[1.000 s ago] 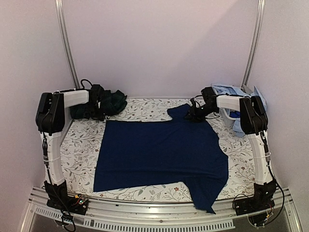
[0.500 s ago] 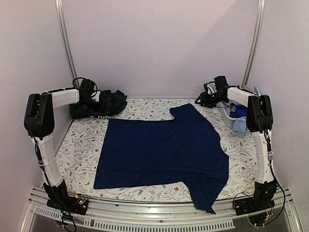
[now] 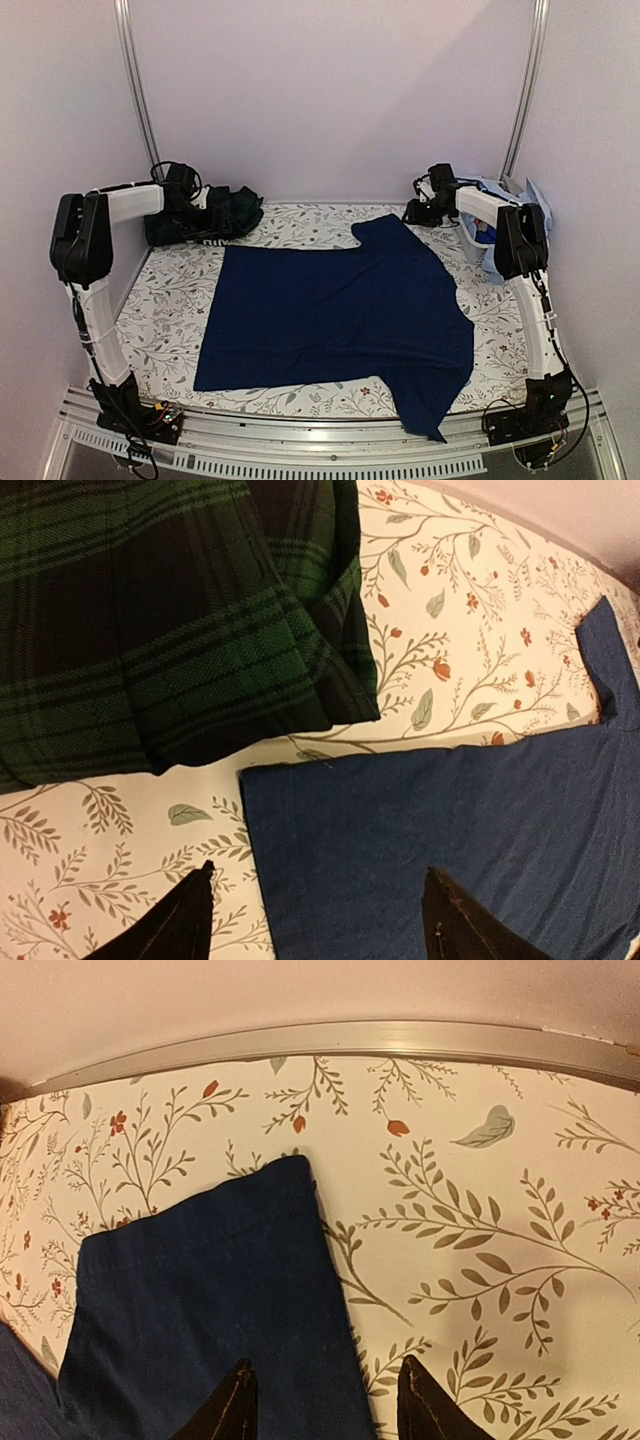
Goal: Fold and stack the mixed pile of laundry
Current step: Smooth out the flattened T-shirt at the center of the board, then pick up the flattened T-shirt from the center of the board.
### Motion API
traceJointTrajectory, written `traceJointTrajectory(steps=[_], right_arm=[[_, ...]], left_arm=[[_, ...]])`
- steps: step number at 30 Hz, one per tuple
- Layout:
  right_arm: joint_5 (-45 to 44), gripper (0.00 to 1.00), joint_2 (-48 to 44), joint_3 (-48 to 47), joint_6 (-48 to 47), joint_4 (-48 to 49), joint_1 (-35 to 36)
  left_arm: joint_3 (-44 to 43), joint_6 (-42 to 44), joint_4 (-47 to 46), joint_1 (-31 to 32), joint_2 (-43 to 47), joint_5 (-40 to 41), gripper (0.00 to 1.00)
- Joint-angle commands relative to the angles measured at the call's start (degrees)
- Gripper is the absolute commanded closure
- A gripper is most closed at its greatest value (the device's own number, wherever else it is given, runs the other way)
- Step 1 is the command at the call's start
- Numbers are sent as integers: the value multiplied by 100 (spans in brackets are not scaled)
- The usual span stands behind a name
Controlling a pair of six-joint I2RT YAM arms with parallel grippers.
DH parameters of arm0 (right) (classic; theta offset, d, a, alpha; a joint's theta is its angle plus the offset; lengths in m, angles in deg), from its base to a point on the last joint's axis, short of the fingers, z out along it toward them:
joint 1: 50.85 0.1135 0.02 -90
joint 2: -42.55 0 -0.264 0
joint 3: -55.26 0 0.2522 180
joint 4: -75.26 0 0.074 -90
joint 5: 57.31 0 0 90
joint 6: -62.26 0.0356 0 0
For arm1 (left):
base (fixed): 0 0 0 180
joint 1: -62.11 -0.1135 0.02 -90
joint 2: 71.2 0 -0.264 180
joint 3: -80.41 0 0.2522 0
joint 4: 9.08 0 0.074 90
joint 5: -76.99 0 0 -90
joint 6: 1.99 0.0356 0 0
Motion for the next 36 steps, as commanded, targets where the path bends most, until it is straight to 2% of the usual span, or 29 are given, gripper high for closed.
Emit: traceJointTrajectory(steps=[1,7,10,12,13,14,16,19,24,31,36], right_arm=[[-716,53,312,-313,-326,-135,161],[-853,54,641,-464,-496,-148,345],[-856,58,762,-474,-519,-160,404],[-771,69,841,-469,-526,-184,422],[-730,81,855,-470,-531,-194,416],[-702,89,854,-467,-516,-193,410],[-613,99,798,-456,-485,-138,405],[-501,100,666,-457,-407,-70,367],[-301,100,503,-370,-279,-45,257],[-215,100,390,-246,-238,-39,230],[-190,100,367,-202,-233,-36,229]], left_arm=[[-53,-31,-80,6,-108,-6,29],[-268,51,120,6,-309,163,28],[-389,119,232,5,-407,277,28],[-428,185,260,7,-447,304,28],[-430,250,260,1,-461,284,28],[-417,350,243,20,-470,294,29],[-351,639,168,81,-473,387,29],[-277,1162,47,136,-562,435,30],[-579,1608,105,86,-1066,385,36],[-871,1619,-185,95,-1415,617,39],[-1102,1626,-225,99,-1621,497,39]])
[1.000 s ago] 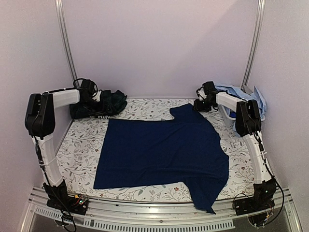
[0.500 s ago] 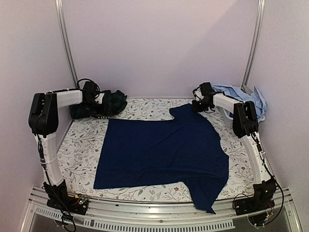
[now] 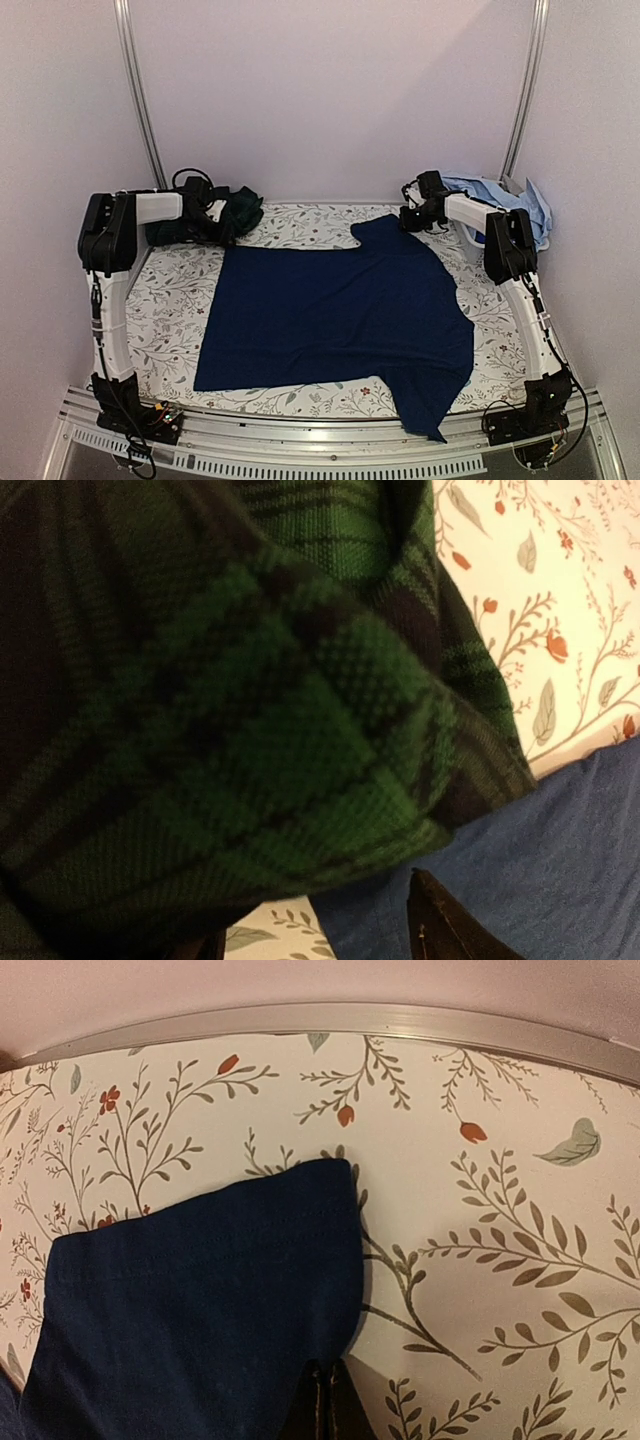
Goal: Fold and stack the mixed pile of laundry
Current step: Pick up the flattened T-shirt from the center of the board.
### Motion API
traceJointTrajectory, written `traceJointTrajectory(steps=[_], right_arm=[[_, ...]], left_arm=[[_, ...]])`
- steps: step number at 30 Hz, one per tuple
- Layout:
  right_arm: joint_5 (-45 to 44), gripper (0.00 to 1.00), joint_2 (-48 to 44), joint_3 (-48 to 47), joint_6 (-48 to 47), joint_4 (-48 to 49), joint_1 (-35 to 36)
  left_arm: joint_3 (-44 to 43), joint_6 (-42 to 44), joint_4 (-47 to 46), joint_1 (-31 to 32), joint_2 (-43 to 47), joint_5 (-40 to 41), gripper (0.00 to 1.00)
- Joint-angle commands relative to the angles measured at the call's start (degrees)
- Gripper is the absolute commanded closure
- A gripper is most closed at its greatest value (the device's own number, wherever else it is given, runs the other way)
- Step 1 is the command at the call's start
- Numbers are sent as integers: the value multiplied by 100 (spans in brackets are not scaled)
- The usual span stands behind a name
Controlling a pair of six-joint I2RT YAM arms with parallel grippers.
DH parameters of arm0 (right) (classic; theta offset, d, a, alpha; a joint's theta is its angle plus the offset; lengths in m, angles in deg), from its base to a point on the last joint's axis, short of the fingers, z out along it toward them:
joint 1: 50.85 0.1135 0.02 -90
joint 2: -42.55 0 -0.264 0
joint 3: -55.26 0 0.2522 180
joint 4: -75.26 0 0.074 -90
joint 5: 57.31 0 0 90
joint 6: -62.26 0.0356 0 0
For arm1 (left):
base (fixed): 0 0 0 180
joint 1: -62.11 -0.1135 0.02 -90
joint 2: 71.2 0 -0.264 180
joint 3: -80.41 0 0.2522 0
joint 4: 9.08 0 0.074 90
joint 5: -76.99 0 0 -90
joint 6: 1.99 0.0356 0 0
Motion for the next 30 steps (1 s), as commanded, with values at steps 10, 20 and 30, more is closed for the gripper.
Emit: traceJointTrajectory(steps=[10,20,30], right_arm=[[107,100,-250,181,60,-181,-90],[374,100,-442,164,186,-84,-161],[750,100,-881,162,355,55,-222]], left_arm=[[-416,252,-32,88,-500,-597,65],[-384,244,-72,88,-288,-894,100],[-267,165,-276,83,62,-734,100]])
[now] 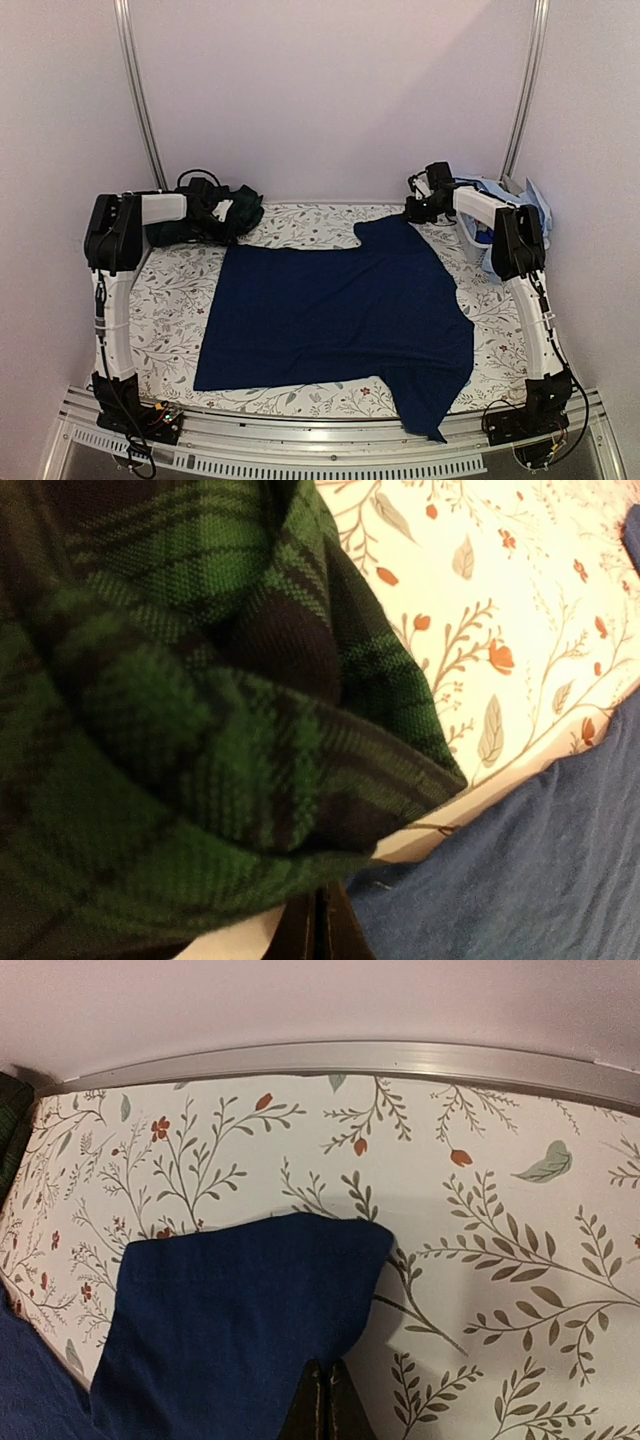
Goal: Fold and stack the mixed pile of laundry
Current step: Pick up the flattened T-shirt from the center of the board, then fold the flattened T-shirt at the center of the board.
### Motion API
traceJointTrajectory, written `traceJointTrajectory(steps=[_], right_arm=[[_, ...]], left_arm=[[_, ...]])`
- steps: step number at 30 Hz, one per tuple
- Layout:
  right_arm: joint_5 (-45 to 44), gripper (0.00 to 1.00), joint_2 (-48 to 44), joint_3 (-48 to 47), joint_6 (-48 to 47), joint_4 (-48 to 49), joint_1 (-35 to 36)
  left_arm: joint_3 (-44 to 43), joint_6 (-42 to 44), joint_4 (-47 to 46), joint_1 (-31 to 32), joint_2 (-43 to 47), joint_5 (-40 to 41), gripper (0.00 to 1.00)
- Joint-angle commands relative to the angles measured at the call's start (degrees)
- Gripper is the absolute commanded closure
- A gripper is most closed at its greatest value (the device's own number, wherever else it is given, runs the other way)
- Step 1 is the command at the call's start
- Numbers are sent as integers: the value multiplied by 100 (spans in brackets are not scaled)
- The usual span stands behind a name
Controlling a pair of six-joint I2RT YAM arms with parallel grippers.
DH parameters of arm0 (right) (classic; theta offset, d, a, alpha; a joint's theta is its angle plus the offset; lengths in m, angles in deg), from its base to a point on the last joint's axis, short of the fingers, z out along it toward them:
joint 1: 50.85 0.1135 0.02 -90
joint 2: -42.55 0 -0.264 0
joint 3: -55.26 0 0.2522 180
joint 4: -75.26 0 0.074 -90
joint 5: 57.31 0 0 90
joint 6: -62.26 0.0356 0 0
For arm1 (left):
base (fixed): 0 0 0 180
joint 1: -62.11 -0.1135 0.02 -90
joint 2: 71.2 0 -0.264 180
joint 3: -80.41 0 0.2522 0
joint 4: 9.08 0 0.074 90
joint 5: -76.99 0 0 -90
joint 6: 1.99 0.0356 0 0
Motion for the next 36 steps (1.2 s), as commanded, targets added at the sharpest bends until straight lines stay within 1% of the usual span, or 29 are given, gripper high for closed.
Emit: traceJointTrajectory(steps=[1,5,11,14,22,27,32,36], right_arm=[[262,100,-609,58,142,104,-41],[310,100,-817,270,137,103,-43],[427,100,-1233,806,107,115,-36],[445,100,-1598,1263,71,148,-33],[639,100,-2680,2637,-65,241,-17],[749,100,-3356,3503,-106,349,34],[879,100,-3906,4271,-117,367,64],[871,100,-4320,4779,-113,299,165]], left_arm=[[103,-14,-233,40,441,1,100],[366,32,-432,43,667,125,100],[992,182,-865,48,1179,4,100],[1248,202,-949,44,1436,73,100],[2084,426,-1104,53,2039,-171,100],[2630,537,-1234,94,2458,-52,100],[3009,912,-955,242,2663,240,100],[3330,962,-918,324,2950,441,100]])
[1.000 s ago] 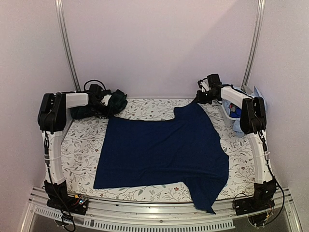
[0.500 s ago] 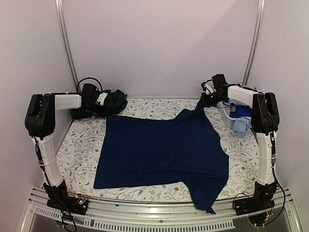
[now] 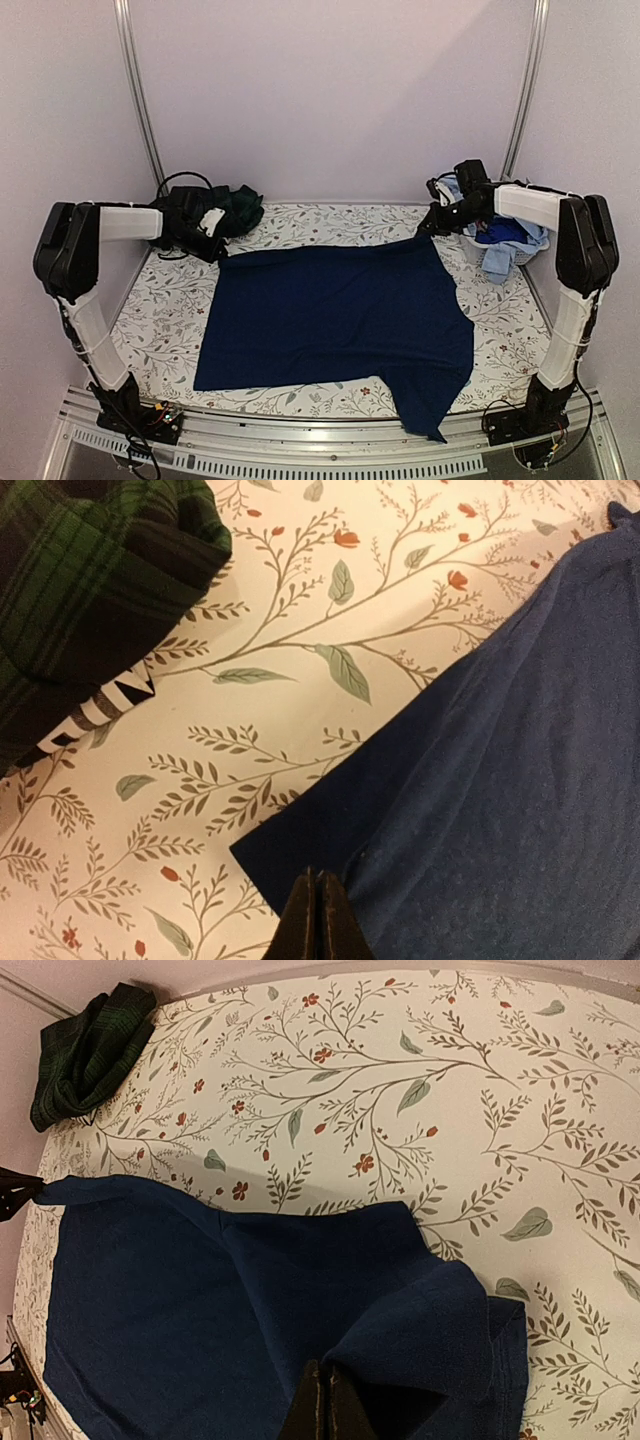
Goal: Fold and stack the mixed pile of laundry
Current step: Fold the flattened T-shirt at the center of the board.
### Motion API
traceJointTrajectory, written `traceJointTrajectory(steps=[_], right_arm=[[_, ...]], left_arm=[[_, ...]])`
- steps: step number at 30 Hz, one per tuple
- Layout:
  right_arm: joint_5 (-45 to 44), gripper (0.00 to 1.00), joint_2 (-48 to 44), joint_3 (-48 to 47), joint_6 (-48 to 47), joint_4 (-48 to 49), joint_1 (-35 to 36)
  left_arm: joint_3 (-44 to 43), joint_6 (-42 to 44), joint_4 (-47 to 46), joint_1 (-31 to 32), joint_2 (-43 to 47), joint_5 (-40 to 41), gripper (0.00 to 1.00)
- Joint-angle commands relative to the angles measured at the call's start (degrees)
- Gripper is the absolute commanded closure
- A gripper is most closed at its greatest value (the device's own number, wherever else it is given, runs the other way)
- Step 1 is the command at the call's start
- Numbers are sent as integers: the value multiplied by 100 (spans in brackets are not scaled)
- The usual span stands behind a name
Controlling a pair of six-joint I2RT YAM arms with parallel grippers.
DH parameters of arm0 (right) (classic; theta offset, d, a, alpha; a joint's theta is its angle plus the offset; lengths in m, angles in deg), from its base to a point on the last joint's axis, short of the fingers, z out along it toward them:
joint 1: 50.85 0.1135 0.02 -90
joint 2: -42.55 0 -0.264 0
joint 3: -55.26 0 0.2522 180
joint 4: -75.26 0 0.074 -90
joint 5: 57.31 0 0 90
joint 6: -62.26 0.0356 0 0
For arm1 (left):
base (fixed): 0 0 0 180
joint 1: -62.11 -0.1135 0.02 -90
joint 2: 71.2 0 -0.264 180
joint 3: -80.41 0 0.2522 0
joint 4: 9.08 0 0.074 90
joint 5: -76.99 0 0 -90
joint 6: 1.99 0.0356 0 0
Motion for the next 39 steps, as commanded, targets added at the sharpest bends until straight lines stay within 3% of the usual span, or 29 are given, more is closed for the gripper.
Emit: traceJointTrajectory(steps=[1,10,18,27,33,39], right_arm=[[90,100,-599,541,-37,10,136],[-156,100,-1319,2076,172,162,294],[-306,100,-1038,2060,-40,35,279],[-213,100,-1444,1423,-101,-663,274],[43,100,-1816,2229,225,-559,410],[-85,100,-1606,2698,314,-163,492]], left_arm=[[339,220,86,127,459,300,100],[968,259,79,259,521,606,100],[1138,287,-45,448,422,906,100],[930,424,-8,421,819,1167,100],[944,581,53,427,735,1104,100],[1090,715,132,460,604,1099,100]])
